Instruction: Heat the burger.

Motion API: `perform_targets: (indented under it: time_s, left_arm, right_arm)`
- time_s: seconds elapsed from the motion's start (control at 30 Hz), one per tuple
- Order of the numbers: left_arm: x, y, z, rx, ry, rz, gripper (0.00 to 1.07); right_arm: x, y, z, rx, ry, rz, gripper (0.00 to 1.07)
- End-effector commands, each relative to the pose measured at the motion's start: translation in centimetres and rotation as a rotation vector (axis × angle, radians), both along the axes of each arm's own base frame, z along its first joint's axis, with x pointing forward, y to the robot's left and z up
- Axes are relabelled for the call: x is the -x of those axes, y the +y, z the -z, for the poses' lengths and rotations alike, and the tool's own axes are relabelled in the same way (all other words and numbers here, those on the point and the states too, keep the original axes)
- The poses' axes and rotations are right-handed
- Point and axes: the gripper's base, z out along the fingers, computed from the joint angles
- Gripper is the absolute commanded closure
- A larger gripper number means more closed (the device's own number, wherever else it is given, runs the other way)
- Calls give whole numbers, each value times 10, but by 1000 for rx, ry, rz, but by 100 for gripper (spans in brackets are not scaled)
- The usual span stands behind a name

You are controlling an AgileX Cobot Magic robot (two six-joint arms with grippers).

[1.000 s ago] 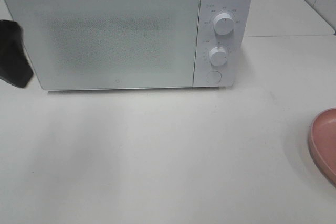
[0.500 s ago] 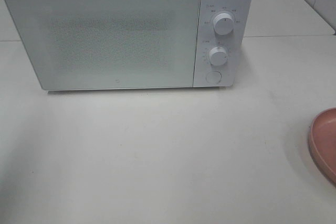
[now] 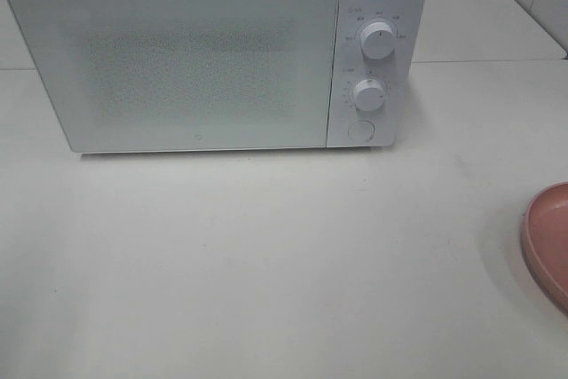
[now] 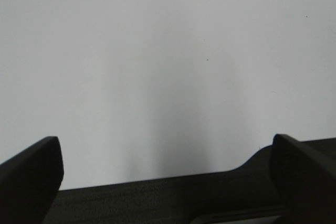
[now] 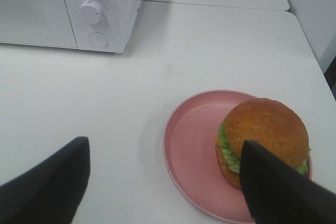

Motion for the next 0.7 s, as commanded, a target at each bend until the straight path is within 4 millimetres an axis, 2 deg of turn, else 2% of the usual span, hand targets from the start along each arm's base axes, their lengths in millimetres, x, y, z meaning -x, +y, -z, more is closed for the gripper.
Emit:
perform_targets:
  time_s: [0.03,0.33,0.5,0.57,0.6,0.63,0.7]
  left_arm:
    - [3,0,0,13,-64,1,6]
    - [19,-5,-5,116,-152,18,6]
    - [37,-6,-9,180,-273,16,6]
    - [51,-5,-10,174,-372,-58,6]
    - [51,-5,-10,174,-372,-58,6]
    - [61,-5,-9,167,-442,-105,6]
    - [64,-5,-9,162,-466,-126,6]
  right_arm:
    - [4,-1,0,-4,-34,4,32]
    - [4,-1,0,-4,-34,4,32]
    - [4,-1,0,-4,-34,4,32]
    - [4,-1,0,-4,-34,4,32]
    - [4,-1,0,-4,-34,4,32]
    - [4,-1,0,-4,-34,4,32]
    - [4,-1,0,-4,-34,4,32]
